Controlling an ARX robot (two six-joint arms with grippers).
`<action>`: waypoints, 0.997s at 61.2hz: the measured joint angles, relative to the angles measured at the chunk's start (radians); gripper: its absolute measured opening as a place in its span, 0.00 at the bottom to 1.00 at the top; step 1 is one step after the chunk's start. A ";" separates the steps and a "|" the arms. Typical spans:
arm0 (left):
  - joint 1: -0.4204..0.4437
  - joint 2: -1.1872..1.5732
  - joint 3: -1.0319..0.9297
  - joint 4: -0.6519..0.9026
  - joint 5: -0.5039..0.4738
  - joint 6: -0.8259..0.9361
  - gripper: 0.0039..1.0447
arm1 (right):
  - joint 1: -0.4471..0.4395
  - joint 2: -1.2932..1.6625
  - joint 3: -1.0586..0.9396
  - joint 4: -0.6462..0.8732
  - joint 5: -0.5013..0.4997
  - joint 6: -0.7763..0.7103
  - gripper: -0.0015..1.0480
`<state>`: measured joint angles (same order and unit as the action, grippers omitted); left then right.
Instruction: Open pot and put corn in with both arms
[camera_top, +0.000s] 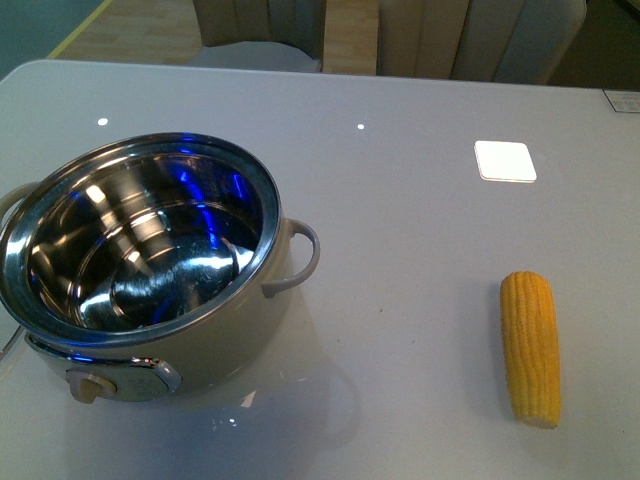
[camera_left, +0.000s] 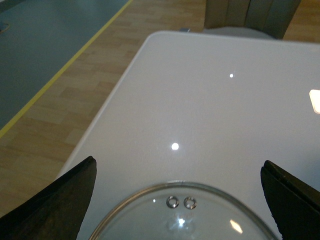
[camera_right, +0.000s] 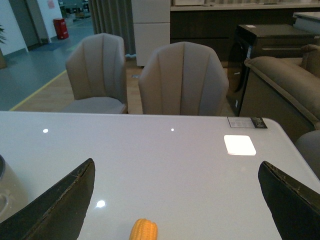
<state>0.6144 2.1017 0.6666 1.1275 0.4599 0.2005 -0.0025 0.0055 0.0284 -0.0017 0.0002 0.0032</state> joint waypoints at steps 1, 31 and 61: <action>0.000 -0.032 -0.008 -0.012 0.008 -0.011 0.94 | 0.000 0.000 0.000 0.000 0.000 0.000 0.92; -0.224 -0.896 -0.438 -0.160 -0.080 -0.191 0.44 | 0.000 0.000 0.000 0.000 0.000 0.000 0.92; -0.455 -1.276 -0.638 -0.345 -0.307 -0.198 0.03 | 0.000 -0.001 0.000 0.000 0.000 0.000 0.92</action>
<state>0.1596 0.8257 0.0284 0.7826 0.1528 0.0025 -0.0021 0.0048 0.0284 -0.0017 -0.0002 0.0032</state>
